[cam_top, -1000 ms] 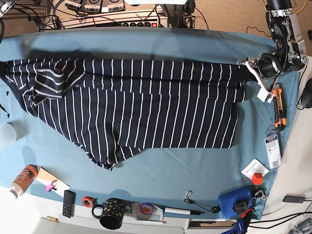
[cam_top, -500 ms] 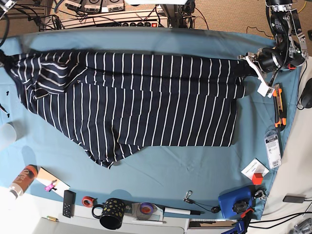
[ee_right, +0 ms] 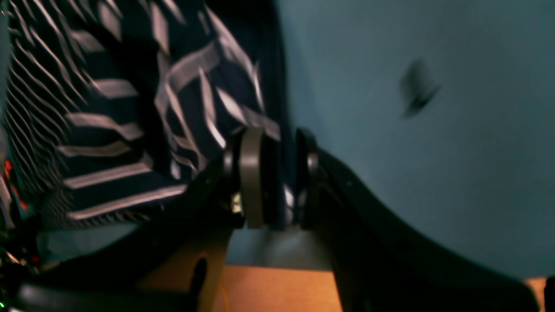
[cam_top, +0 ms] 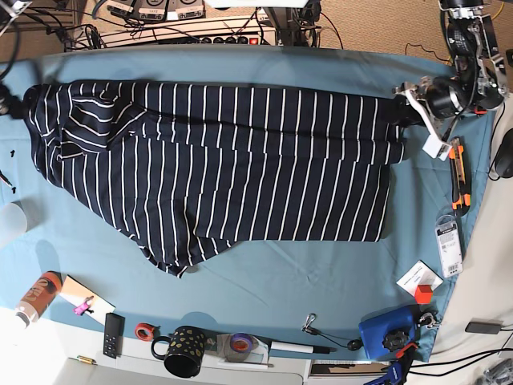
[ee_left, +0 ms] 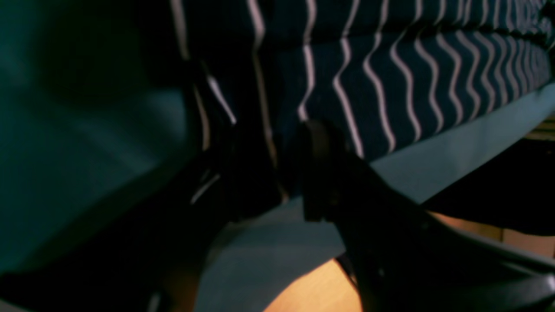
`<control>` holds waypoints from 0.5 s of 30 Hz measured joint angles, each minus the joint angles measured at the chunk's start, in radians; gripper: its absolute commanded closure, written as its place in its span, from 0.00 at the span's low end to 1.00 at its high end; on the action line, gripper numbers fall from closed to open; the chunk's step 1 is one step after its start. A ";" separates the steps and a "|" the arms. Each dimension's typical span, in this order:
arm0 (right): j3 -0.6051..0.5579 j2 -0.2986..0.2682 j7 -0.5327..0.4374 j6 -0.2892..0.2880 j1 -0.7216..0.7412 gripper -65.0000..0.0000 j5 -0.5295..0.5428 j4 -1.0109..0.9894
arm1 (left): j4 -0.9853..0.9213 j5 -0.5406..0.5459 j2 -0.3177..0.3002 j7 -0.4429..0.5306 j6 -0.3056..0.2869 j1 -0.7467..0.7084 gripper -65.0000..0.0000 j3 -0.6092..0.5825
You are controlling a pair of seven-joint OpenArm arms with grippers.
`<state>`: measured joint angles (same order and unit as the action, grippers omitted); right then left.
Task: Layout the t-shirt on the table in an organized manner, then fold the t-shirt properly
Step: 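Grasp the shirt end with the left gripper and pull it outward, then lower the right gripper onto the shirt end near the sleeve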
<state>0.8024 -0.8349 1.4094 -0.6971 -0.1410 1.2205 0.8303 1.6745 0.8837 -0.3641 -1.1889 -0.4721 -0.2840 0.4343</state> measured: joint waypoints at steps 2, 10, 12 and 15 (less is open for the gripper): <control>0.002 -0.040 -0.003 0.000 0.002 0.80 0.008 0.001 | 0.026 -0.044 -0.005 -0.020 0.005 -0.003 0.65 0.042; 0.002 -0.081 0.000 0.002 0.002 0.80 0.037 0.002 | 0.089 -0.048 -0.008 -0.068 0.000 -0.016 0.65 0.332; 0.002 -0.073 0.000 0.001 0.003 0.80 0.103 0.002 | 0.091 -0.021 -0.008 -0.058 0.001 -0.015 0.65 0.394; 0.002 -0.047 -0.004 0.000 0.006 0.80 0.171 0.002 | 0.090 -0.026 -0.008 -0.060 0.001 -0.021 0.65 0.439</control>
<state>0.8040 -0.8818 1.4055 -0.6968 -0.1352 1.3911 0.8322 1.7649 0.8577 -0.3717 -1.2488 -0.4713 -0.3046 0.8738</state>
